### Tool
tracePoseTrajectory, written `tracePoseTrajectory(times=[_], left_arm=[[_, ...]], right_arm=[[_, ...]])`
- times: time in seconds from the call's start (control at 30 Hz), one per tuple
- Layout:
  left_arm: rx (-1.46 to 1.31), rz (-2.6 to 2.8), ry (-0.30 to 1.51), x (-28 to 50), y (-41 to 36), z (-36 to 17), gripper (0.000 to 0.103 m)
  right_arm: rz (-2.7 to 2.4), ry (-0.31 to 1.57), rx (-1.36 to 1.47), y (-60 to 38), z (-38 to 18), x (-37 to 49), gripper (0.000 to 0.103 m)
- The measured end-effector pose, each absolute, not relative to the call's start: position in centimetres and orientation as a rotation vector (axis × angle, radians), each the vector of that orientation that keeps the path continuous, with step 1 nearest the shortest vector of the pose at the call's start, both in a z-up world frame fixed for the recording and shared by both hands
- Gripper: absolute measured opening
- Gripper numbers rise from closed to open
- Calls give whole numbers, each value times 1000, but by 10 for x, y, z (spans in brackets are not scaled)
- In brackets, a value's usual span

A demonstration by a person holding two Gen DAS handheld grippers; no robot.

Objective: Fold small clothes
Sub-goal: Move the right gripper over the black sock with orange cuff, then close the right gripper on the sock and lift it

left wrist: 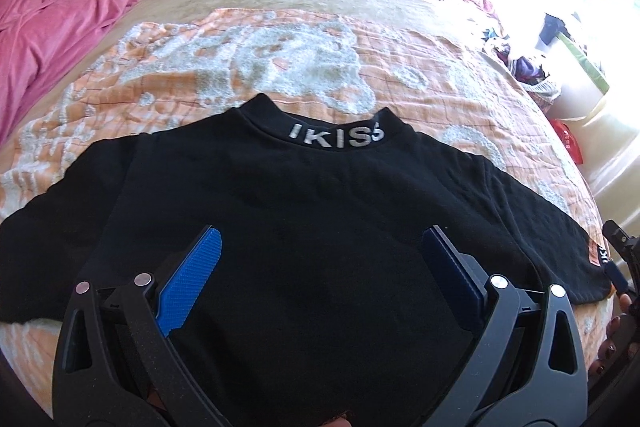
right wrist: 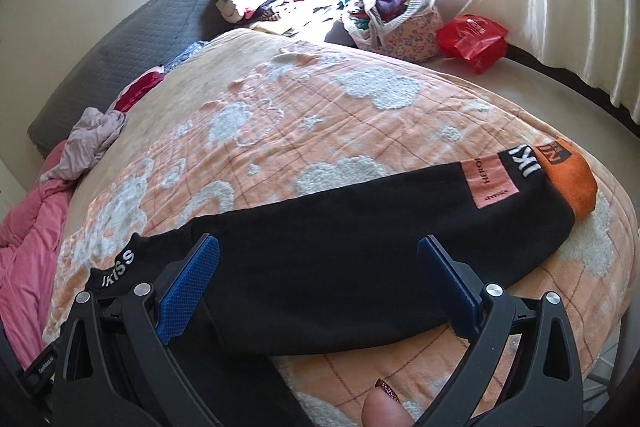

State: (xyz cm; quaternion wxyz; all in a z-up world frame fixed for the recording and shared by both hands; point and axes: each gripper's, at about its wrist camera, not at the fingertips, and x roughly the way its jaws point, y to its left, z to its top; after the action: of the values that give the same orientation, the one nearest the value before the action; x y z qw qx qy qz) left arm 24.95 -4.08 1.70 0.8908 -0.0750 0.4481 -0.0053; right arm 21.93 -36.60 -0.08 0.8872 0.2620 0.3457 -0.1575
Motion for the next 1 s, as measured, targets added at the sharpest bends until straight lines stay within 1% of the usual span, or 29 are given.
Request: tracePoseTrajectory(times=[0.4, 0.57, 0.8, 1.0], left_arm=[[-122, -57, 969, 259, -69, 0, 94], [-104, -78, 982, 263, -81, -6, 94], [-101, -109, 993, 267, -95, -10, 94], [-99, -116, 999, 270, -99, -13, 94]], right_arm=[[-552, 675, 755, -426, -26, 197, 99], [-632, 664, 769, -440, -31, 191, 99], [-667, 683, 865, -458, -48, 188, 99], [-693, 635, 907, -465, -47, 179, 99]])
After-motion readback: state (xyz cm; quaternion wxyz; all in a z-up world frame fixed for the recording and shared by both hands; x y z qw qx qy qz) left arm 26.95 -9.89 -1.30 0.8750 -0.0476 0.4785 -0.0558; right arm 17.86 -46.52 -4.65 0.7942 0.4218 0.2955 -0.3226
